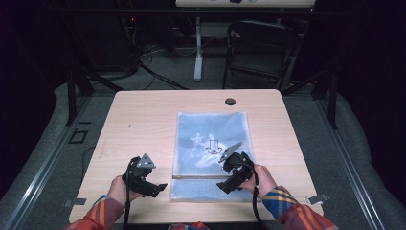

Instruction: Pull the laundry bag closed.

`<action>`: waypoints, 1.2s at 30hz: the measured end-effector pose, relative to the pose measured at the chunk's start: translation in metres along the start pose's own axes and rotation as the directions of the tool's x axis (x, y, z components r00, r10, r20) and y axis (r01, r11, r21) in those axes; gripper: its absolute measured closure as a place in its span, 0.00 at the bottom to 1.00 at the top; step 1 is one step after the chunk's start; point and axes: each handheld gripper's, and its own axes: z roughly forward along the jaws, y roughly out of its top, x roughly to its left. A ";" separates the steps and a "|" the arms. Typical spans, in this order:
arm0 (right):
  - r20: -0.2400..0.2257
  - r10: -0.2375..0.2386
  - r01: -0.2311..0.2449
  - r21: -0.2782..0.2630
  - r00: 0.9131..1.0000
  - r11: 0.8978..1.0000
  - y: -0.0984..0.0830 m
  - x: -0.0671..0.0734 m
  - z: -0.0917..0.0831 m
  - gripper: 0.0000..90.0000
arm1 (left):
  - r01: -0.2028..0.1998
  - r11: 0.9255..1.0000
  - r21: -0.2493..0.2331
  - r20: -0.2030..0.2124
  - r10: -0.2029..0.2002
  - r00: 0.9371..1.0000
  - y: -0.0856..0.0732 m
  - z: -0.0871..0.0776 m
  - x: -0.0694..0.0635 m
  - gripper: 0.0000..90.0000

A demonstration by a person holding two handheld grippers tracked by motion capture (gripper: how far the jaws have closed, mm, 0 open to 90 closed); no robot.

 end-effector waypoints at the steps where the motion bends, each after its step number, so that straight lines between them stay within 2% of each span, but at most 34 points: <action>1: -0.003 0.004 -0.004 -0.006 1.000 1.000 0.002 0.002 0.002 0.09 | -0.003 1.000 0.003 0.005 0.003 1.000 0.000 0.001 -0.001 0.19; 2: -0.003 0.004 -0.004 -0.006 1.000 1.000 0.002 0.002 0.002 0.09 | -0.003 1.000 0.003 0.005 0.003 1.000 0.000 0.001 -0.001 0.21; 3: -0.005 -0.024 0.024 0.001 1.000 1.000 0.006 0.003 0.004 0.09 | -0.009 1.000 0.009 0.004 0.009 1.000 0.000 0.002 -0.002 0.24; 4: -0.005 -0.033 0.033 0.000 0.999 0.999 0.008 0.004 0.004 0.10 | -0.008 1.000 0.009 0.005 0.008 1.000 0.000 0.002 -0.003 0.27; 7: -0.012 -0.044 0.044 -0.002 0.999 0.999 0.013 0.005 0.007 0.11 | 0.000 1.000 0.006 0.023 0.000 1.000 0.001 0.005 -0.004 0.34; 10: -0.014 -0.049 0.048 -0.005 0.999 0.999 0.015 0.006 0.009 0.12 | -0.001 1.000 0.005 0.032 0.000 0.999 0.001 0.006 -0.004 0.36; 11: -0.016 -0.046 0.046 -0.016 0.999 0.999 0.016 0.007 0.010 0.13 | -0.001 1.000 0.003 0.041 0.001 0.999 0.001 0.007 -0.005 0.38; 13: -0.018 -0.058 0.058 0.001 0.998 0.998 0.019 0.007 0.011 0.13 | -0.006 1.000 -0.001 0.054 0.006 0.999 0.001 0.008 -0.006 0.43; 14: -0.026 -0.058 0.058 -0.008 0.998 0.998 0.021 0.008 0.013 0.14 | -0.006 1.000 -0.005 0.064 0.007 0.998 0.001 0.008 -0.006 0.50; 19: -0.032 -0.078 0.078 -0.002 0.996 0.997 0.027 0.010 0.016 0.15 | -0.012 1.000 -0.019 0.083 0.014 0.996 0.003 0.012 -0.008 0.55; 22: -0.036 -0.079 0.079 -0.016 0.996 0.997 0.031 0.014 0.023 0.16 | -0.016 1.000 -0.015 0.097 0.018 0.995 0.005 0.015 -0.008 0.62; 26: -0.033 -0.087 0.086 -0.016 0.996 0.996 0.036 0.016 0.027 0.19 | -0.030 1.000 -0.009 0.128 0.031 0.991 0.007 0.021 -0.011 0.70; 29: -0.038 -0.109 0.108 -0.027 0.993 0.994 0.042 0.018 0.033 0.24 | -0.047 0.999 0.000 0.159 0.047 0.986 0.010 0.027 -0.014 0.75; 31: -0.037 -0.107 0.106 -0.024 0.994 0.994 0.044 0.019 0.034 0.27 | -0.052 0.999 0.003 0.161 0.051 0.986 0.011 0.028 -0.016 0.79; 33: -0.039 -0.119 0.118 -0.031 0.992 0.993 0.048 0.022 0.038 0.32 | -0.064 0.998 0.004 0.181 0.062 0.982 0.012 0.032 -0.018 0.83; 36: -0.039 -0.125 0.123 -0.047 0.991 0.991 0.053 0.024 0.041 0.38 | -0.071 0.998 0.002 0.191 0.069 0.979 0.011 0.033 -0.018 0.89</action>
